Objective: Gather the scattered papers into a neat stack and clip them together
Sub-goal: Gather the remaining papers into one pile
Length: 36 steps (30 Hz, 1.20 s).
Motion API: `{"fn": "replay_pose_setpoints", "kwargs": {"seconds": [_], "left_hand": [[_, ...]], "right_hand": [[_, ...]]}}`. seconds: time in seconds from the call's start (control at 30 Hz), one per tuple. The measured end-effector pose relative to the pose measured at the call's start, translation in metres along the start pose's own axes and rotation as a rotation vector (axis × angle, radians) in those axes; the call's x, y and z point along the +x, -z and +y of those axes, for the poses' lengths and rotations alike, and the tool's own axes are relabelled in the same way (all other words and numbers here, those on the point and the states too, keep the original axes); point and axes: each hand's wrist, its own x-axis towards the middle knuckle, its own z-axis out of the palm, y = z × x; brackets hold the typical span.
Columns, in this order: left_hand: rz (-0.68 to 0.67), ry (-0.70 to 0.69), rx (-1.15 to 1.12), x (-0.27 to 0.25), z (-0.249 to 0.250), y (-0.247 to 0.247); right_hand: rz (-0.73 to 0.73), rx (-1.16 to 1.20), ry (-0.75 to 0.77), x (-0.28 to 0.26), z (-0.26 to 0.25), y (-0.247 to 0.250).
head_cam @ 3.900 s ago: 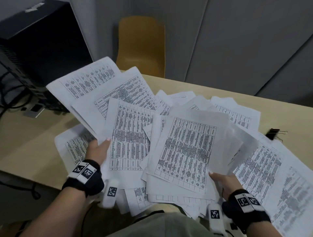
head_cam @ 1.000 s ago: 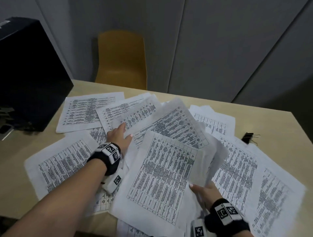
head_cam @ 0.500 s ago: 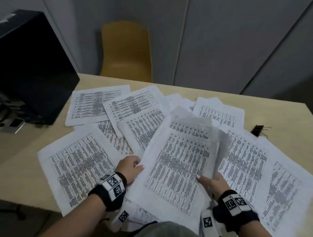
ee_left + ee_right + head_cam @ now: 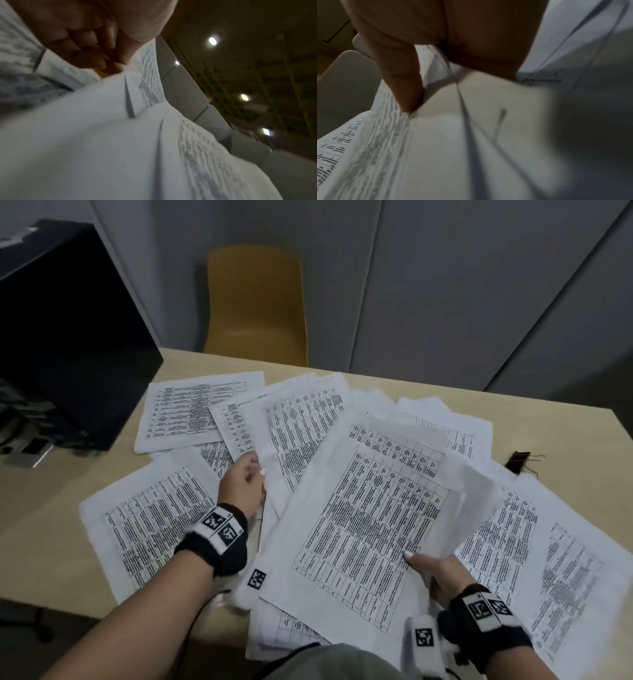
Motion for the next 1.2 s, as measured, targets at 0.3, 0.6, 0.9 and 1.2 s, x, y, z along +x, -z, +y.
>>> {"fn": "replay_pose_setpoints", "kwargs": {"seconds": [0.3, 0.6, 0.9, 1.2], "left_hand": [[-0.033, 0.017, 0.054, 0.005, 0.000, 0.008], [-0.191, 0.118, 0.100, -0.012, -0.022, -0.023], [-0.365, 0.180, 0.049, -0.019, -0.022, -0.012], [0.257, 0.282, 0.144, -0.022, -0.051, 0.063]], "right_hand": [[0.006, -0.098, -0.027, -0.001, -0.004, 0.004], [-0.002, -0.280, 0.057, -0.014, -0.011, -0.015], [0.141, -0.277, 0.006, -0.009, -0.003, -0.014], [0.132, 0.076, 0.064, -0.004, -0.025, -0.005]]}}
